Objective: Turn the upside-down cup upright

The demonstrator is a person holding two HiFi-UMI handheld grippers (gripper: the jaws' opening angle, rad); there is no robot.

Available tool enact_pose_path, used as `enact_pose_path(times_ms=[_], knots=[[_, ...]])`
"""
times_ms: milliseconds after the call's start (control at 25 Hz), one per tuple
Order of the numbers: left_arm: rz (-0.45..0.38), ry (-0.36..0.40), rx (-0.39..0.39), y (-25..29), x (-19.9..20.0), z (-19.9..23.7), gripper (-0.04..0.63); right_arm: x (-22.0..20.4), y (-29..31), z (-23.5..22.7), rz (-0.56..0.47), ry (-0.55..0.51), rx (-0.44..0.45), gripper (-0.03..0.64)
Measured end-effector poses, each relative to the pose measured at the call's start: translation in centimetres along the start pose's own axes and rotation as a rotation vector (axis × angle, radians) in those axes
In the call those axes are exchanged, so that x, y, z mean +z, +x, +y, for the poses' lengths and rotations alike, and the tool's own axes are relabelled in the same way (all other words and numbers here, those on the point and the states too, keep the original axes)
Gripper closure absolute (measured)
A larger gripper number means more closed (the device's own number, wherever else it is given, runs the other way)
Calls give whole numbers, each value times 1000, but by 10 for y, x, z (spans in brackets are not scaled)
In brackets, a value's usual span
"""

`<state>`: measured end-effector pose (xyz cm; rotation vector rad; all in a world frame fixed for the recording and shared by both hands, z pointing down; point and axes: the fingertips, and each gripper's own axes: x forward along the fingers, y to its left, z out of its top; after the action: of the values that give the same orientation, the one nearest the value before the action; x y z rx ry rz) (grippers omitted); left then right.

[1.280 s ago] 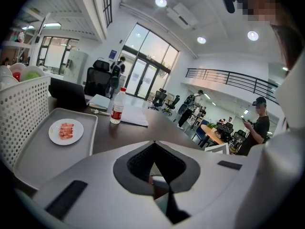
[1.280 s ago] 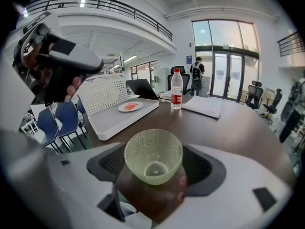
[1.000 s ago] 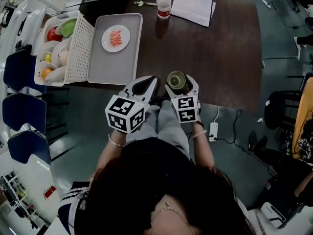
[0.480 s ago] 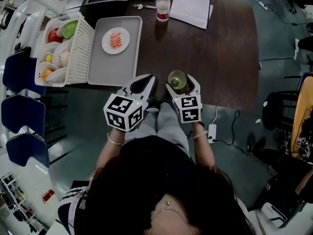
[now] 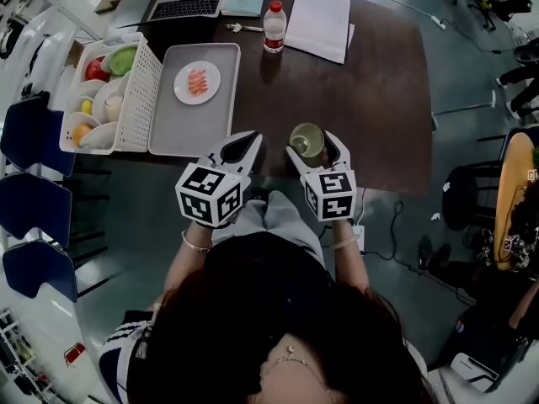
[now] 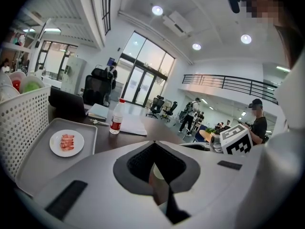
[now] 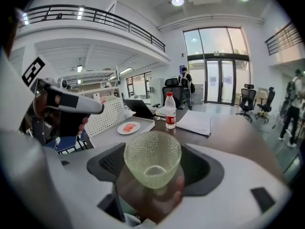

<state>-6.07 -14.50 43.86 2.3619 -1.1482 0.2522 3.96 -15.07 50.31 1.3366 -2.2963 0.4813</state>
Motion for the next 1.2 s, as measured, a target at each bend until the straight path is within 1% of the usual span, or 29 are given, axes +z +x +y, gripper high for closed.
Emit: enact_pose_path(times_ms=[160, 320, 560, 760, 840, 960, 1200], knots=[[-15, 8, -11, -3, 4, -4, 594, 17, -14, 1, -39, 3, -7, 256], [-39, 7, -38, -3, 11, -9, 595, 34, -28, 1, -82, 14, -14, 256], [-68, 14, -62, -4, 21, -14, 594, 66, -54, 5, -175, 48, -2, 256], [-69, 17, -69, -4, 22, -15, 594, 69, -59, 4, -187, 69, 2, 256], [-67, 20, -73, -4, 21, -15, 594, 67, -59, 3, -192, 99, 6, 256], [-65, 20, -74, -4, 22, -14, 594, 66, -59, 0, -209, 171, 25, 256], [-61, 16, -75, -5, 22, -12, 594, 68, -64, -7, -264, 380, 107, 256]])
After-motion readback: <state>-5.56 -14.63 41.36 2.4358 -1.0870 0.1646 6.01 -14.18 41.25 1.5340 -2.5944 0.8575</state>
